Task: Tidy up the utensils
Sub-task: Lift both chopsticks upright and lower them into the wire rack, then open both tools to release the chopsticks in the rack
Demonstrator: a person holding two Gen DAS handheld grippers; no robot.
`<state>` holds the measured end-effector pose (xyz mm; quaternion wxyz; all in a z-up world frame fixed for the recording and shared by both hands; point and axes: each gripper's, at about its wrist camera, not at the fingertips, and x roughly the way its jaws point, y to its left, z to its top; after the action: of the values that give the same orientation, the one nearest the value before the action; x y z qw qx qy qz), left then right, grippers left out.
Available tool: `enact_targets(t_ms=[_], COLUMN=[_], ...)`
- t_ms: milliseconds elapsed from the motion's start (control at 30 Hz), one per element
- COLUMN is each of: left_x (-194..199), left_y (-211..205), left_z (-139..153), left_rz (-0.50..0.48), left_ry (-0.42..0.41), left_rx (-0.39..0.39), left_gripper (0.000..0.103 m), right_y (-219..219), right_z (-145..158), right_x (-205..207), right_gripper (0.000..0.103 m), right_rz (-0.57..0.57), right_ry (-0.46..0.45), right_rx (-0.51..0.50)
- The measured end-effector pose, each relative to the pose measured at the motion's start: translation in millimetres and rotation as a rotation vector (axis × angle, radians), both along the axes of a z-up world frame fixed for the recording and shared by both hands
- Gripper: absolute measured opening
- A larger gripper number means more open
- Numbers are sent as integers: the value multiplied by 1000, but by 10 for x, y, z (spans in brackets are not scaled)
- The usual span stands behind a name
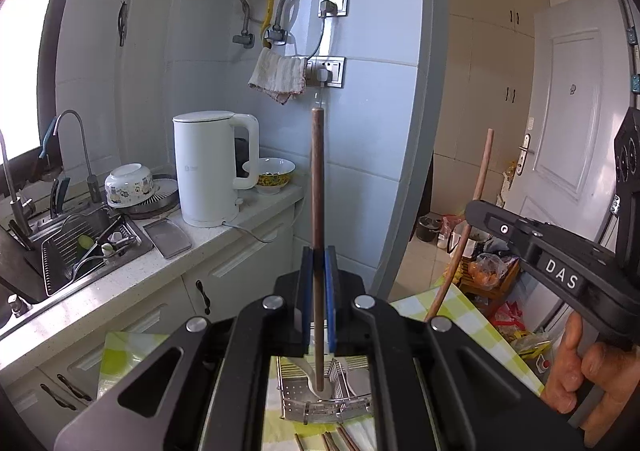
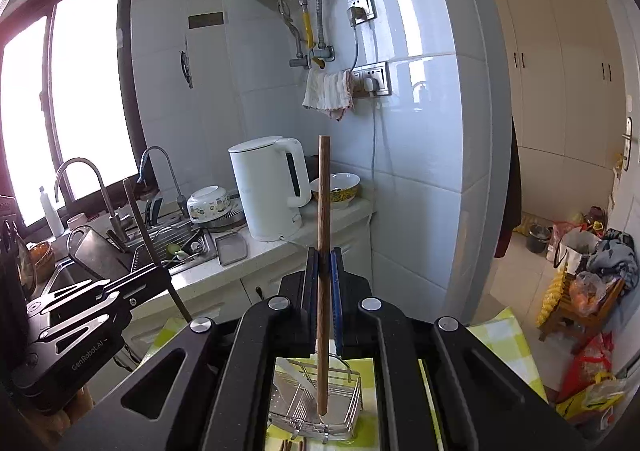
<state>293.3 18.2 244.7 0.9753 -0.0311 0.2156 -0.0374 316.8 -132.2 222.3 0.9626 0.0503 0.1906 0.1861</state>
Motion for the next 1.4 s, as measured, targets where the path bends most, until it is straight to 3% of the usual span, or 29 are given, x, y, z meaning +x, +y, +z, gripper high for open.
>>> enact_targets(t_ms=[333, 900, 933, 1000, 1100, 1133, 1167, 1233, 1400], left_x=[275, 505, 520, 541, 530, 509, 490, 425, 108], left_y=[164, 357, 374, 399, 434, 450, 464, 504, 646], left_z=[-426, -1155, -1192, -1244, -1268, -1263, -1251, -1226, -1188], left_rz=[52, 89, 94, 99, 109, 114, 118, 126, 162], left_ry=[51, 210, 224, 238, 236, 231, 227, 218, 183], left_rx=[-50, -137, -146, -158, -158, -157, -158, -160, -181], left_gripper=[6, 6, 7, 22, 36, 38, 38, 38, 41], right_y=[55, 31, 32, 15, -24, -59, -97, -178, -463], right_z=[-450, -1095, -1131, -1179, -1208, -1202, -1190, -1136, -1059], right_x=[291, 484, 506, 541, 563, 559, 547, 492, 328], right_gripper=[8, 8, 8, 9, 16, 30, 49, 63, 63], right_rz=[-22, -13, -13, -18, -39, -50, -58, -83, -146], right_ry=[40, 216, 232, 251, 252, 247, 237, 201, 169], right_rx=[29, 59, 54, 48, 16, 16, 19, 14, 23])
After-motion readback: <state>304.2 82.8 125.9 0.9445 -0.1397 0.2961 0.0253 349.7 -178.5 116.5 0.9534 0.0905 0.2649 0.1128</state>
